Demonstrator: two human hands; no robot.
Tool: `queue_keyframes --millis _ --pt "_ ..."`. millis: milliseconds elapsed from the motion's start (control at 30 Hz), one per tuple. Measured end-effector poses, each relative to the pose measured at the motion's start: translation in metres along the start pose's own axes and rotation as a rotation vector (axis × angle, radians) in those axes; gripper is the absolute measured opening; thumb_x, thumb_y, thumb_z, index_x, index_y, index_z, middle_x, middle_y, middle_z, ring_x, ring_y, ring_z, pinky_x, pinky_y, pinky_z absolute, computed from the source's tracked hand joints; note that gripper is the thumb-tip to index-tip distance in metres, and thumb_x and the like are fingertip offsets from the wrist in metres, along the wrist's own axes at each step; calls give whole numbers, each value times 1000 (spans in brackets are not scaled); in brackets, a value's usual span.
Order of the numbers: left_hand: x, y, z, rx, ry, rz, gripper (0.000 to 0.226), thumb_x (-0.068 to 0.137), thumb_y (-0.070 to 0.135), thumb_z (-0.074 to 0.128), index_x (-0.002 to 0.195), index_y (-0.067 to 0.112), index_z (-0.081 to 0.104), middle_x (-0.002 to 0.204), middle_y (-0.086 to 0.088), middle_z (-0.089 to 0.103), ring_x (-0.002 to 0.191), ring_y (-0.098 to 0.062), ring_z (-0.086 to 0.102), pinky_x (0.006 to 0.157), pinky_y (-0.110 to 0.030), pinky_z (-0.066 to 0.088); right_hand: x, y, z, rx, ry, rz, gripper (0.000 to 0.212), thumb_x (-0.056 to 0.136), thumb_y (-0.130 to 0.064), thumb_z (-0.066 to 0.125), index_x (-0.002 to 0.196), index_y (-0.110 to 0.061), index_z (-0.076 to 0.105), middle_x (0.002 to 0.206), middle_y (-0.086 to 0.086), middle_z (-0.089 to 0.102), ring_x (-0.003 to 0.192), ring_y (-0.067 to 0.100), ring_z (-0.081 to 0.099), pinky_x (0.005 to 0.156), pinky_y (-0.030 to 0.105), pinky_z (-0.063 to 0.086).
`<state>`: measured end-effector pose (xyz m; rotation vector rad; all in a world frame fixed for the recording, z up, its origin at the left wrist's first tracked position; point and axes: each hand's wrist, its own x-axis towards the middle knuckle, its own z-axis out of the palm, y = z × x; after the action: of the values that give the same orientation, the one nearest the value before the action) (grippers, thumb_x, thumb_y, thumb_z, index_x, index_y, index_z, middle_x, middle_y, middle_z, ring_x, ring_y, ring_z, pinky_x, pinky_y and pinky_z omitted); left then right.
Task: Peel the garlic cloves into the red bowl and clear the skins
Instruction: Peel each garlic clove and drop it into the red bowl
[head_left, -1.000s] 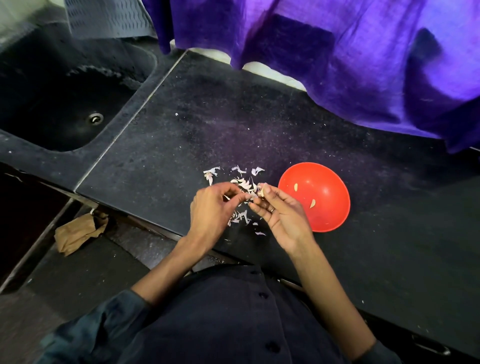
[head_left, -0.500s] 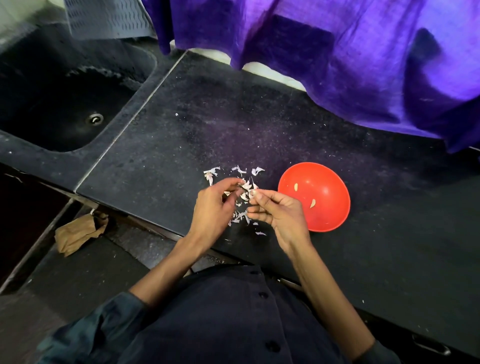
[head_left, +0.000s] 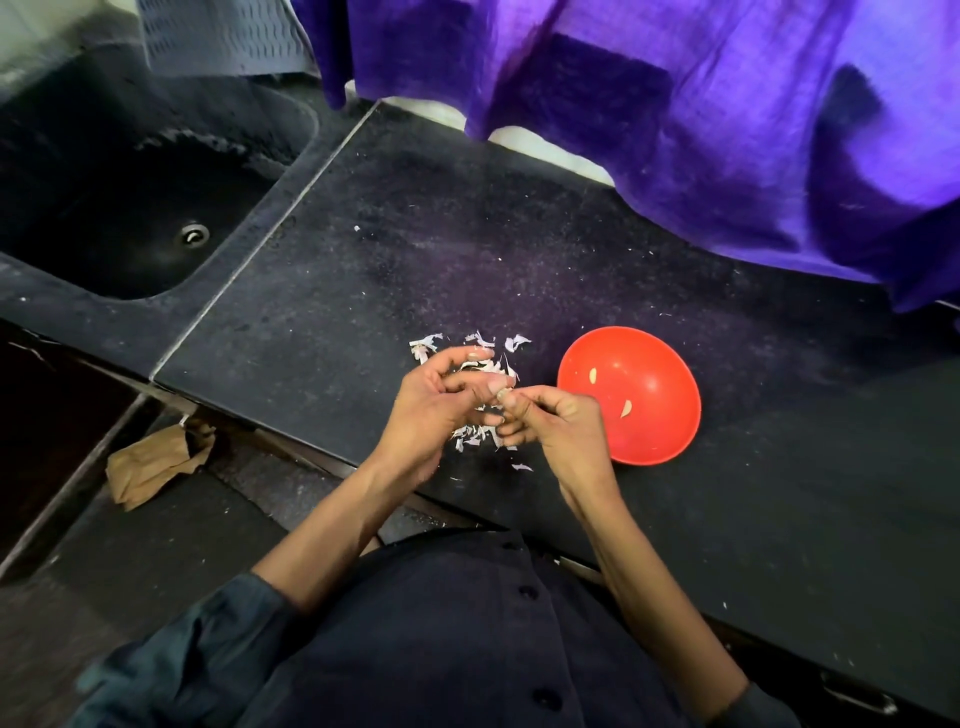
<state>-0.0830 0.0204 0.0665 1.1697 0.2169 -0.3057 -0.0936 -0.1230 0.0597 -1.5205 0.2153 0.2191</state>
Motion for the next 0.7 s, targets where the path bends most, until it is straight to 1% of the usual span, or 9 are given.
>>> queue_keyframes --millis 167,267,367,433,500,533,567,633,700 --pt "1 1 0 -68 20 -104 50 70 8 72 117 2 54 84 -10 74 67 -18 69 57 -25 57 1 6 -1 -67 -14 -31 12 88 -12 67 78 -9 73 65 7 67 56 14 62 53 23 53" --pt "2 -1 0 -88 80 -111 37 78 3 70 111 6 55 82 -8 75 66 -14 69 56 -23 54 1 7 1 -117 -29 -64 16 90 -12 66 75 -10 72 63 4 65 57 13 60 54 25 53" --pt "4 0 -3 -191 124 -153 26 85 -1 65 107 9 56 82 -5 75 63 -10 66 55 -21 54 2 8 1 -181 -24 -88 14 91 -9 64 80 -12 72 69 1 67 62 13 62 58 29 56" --pt "4 1 -5 -227 138 -163 25 86 -2 63 107 8 56 81 -4 75 62 -7 64 54 -20 54 3 11 -1 -197 -5 -78 18 92 -2 60 91 -15 72 87 4 72 69 13 66 63 33 59" --pt "5 1 -6 -221 144 -145 23 87 -2 63 106 9 56 82 -3 75 65 -7 64 54 -20 53 4 11 -2 -174 2 -58 31 93 5 56 111 -16 68 110 8 69 78 14 67 67 32 60" --pt "5 2 -5 -210 147 -129 24 86 -1 64 105 10 56 83 -3 75 67 -8 64 55 -20 53 3 10 -2 -155 -1 -45 33 93 4 56 118 -15 65 113 6 68 80 14 67 68 32 60" --pt "4 1 -5 -194 149 -111 24 85 0 66 104 11 56 84 -4 76 70 -9 65 56 -20 53 3 7 -2 -132 -4 -34 29 93 0 59 117 -14 66 111 4 69 79 14 68 67 33 60" --pt "3 2 -4 -156 147 -78 25 83 2 69 103 12 57 85 -5 76 73 -11 67 57 -22 53 1 2 0 -63 8 -12 12 92 -12 63 100 -11 73 95 4 73 73 15 68 63 31 59" --pt "2 2 -2 -128 133 -50 26 81 2 70 102 11 57 85 -5 76 73 -11 68 57 -22 52 0 1 1 10 20 6 6 90 -10 66 92 -9 71 90 9 71 72 16 67 62 29 59"
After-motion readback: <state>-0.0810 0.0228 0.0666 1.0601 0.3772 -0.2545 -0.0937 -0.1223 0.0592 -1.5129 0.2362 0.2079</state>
